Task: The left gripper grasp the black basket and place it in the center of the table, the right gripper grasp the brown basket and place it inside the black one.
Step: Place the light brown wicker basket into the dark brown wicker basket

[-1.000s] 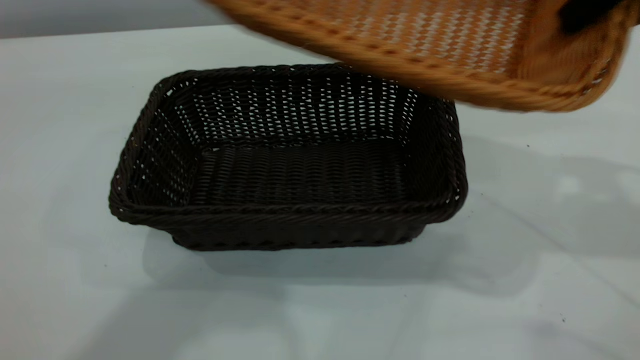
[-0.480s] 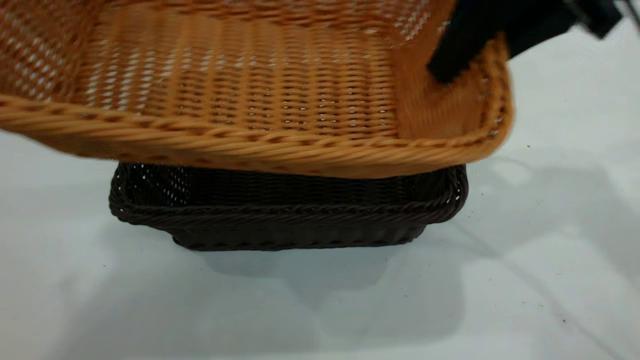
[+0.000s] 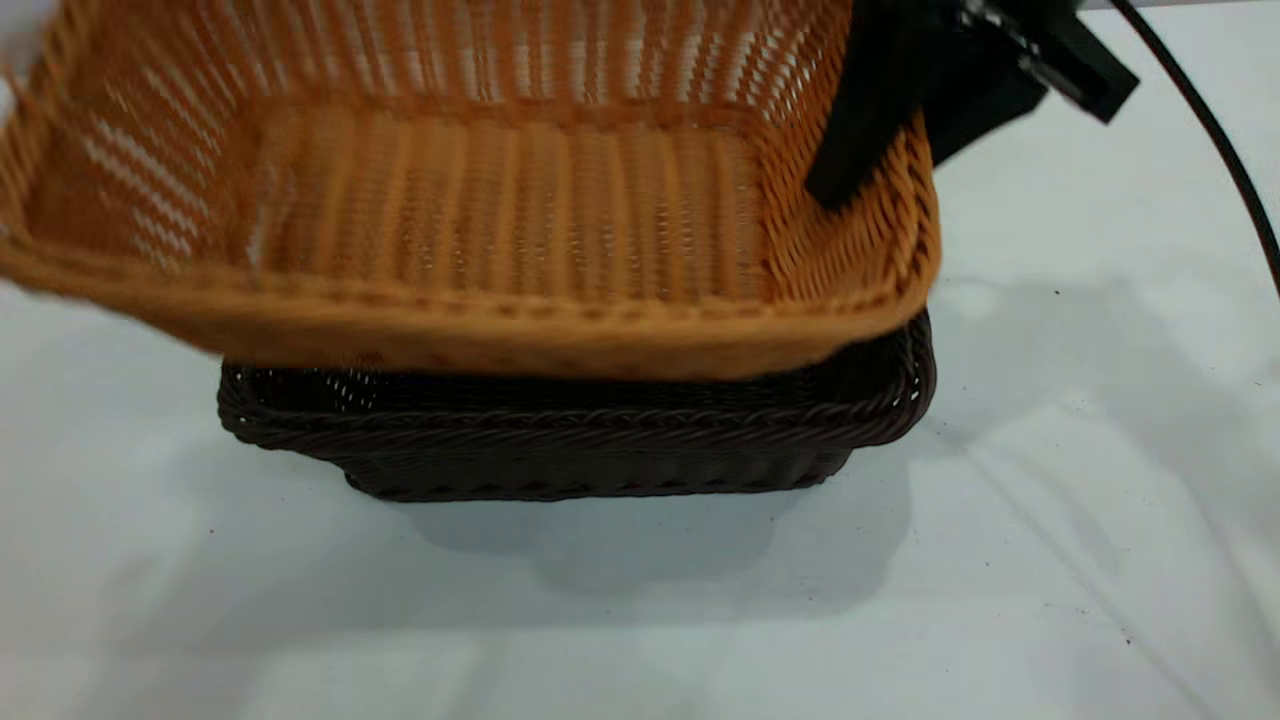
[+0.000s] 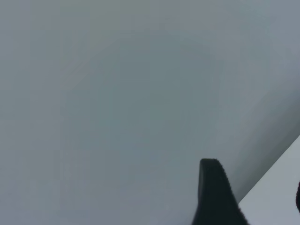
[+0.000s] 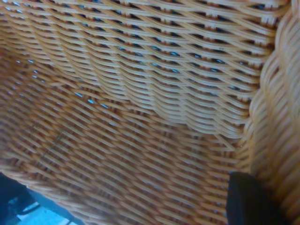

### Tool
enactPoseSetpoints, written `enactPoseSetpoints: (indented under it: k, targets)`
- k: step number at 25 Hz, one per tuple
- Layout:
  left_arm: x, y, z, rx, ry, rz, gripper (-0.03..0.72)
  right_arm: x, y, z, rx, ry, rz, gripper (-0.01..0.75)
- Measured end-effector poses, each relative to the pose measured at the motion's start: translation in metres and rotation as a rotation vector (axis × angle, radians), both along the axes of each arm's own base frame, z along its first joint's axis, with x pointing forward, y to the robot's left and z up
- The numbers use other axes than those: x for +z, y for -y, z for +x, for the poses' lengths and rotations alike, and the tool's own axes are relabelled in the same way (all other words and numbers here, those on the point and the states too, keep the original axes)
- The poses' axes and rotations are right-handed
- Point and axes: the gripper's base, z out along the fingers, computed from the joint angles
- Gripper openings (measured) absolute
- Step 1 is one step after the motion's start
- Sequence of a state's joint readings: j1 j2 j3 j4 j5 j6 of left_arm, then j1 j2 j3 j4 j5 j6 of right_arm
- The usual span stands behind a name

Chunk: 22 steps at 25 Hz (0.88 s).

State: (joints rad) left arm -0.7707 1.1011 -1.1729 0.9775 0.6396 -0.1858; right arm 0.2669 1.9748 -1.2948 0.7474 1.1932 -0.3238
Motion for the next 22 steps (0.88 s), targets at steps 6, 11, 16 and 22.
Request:
enactPoseSetpoints:
  k: [6,11,16,22]
  targets:
    - [0.0,0.0,0.0,0.0,-0.001,0.001,0.363,-0.006,-0.001,0.003,-0.017,0.009,-0.012,0.099]
    - [0.0,0.0,0.0,0.0,-0.001,0.001,0.363,-0.01,0.003,0.003,0.002,0.018,-0.055,0.099]
    - [0.0,0.0,0.0,0.001,-0.001,-0.002,0.363,-0.011,0.004,0.005,-0.01,0.039,-0.079,0.099]
    - [0.0,0.0,0.0,0.001,-0.002,-0.004,0.363,-0.014,0.005,0.006,-0.01,0.049,-0.091,0.099]
